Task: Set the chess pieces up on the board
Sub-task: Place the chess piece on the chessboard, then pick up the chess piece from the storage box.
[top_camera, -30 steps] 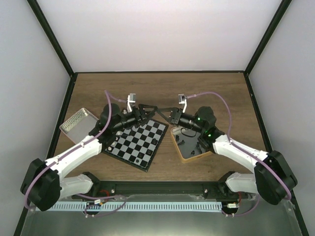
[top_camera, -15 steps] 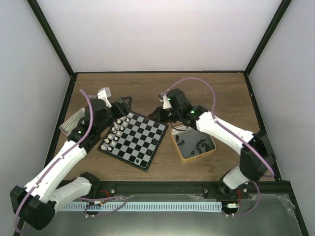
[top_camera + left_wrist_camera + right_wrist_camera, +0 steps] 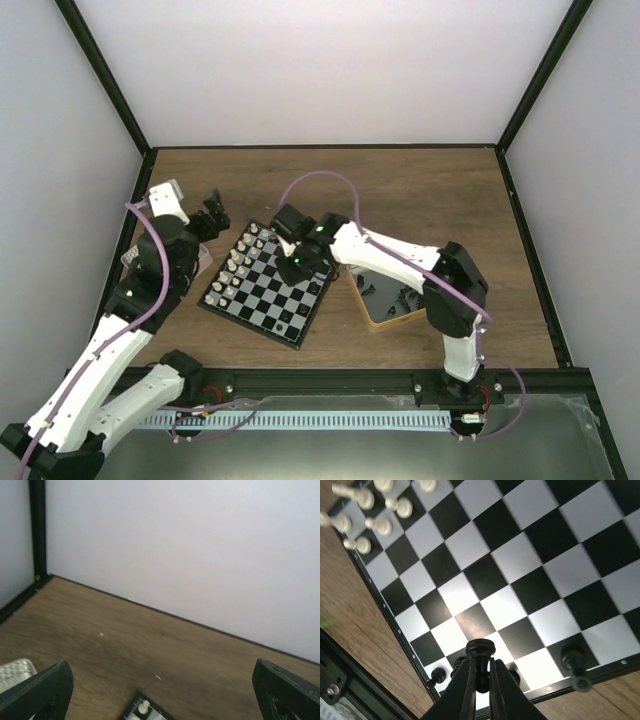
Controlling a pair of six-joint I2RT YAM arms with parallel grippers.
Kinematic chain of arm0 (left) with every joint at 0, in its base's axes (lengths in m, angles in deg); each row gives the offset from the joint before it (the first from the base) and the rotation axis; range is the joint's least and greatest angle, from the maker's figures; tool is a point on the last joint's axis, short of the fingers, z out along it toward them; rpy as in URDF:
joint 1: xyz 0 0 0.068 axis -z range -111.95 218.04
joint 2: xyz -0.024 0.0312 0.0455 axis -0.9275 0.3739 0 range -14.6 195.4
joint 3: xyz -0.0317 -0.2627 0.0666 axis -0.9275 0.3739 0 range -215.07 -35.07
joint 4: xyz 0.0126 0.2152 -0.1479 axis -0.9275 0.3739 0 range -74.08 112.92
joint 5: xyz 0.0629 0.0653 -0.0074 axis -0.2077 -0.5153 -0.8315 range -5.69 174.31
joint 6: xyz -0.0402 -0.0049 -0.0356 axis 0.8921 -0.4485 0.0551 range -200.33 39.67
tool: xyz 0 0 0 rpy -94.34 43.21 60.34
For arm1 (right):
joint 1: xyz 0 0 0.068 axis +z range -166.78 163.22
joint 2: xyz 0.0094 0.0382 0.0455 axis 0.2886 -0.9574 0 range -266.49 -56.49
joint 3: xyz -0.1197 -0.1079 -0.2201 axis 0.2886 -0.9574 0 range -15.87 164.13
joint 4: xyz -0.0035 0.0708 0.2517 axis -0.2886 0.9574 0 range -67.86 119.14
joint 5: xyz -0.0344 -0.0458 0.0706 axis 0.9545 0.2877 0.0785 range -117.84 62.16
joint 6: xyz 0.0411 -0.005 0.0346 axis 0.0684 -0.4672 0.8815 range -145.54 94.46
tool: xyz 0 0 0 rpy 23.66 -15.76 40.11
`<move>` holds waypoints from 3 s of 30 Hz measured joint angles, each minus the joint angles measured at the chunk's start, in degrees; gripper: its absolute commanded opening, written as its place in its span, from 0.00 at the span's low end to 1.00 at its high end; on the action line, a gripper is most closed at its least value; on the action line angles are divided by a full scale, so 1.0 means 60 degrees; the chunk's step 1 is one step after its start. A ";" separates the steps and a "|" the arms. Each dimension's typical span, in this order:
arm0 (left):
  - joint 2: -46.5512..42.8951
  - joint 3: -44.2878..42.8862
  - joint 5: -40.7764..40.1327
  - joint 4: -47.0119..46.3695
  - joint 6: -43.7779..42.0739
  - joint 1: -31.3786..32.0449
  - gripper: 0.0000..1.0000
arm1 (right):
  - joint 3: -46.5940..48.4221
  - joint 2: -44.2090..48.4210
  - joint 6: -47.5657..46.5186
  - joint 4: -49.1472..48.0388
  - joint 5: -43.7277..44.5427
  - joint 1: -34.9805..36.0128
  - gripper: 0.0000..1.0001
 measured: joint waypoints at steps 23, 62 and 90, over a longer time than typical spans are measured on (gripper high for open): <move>-0.0189 0.0535 -0.2561 0.0120 -0.0015 -0.0153 1.00 | 0.1191 -0.1912 -0.1213 0.1891 0.0623 0.0994 0.02; -0.0991 0.0681 -0.1756 -0.0106 0.0178 -0.0357 1.00 | 0.1137 -0.1621 -0.0248 0.1220 0.0594 0.0874 0.31; -0.1020 0.1348 0.2517 -0.2040 -0.1249 -0.0357 1.00 | -0.7402 0.5227 0.5686 -0.2499 0.1341 -0.3767 0.28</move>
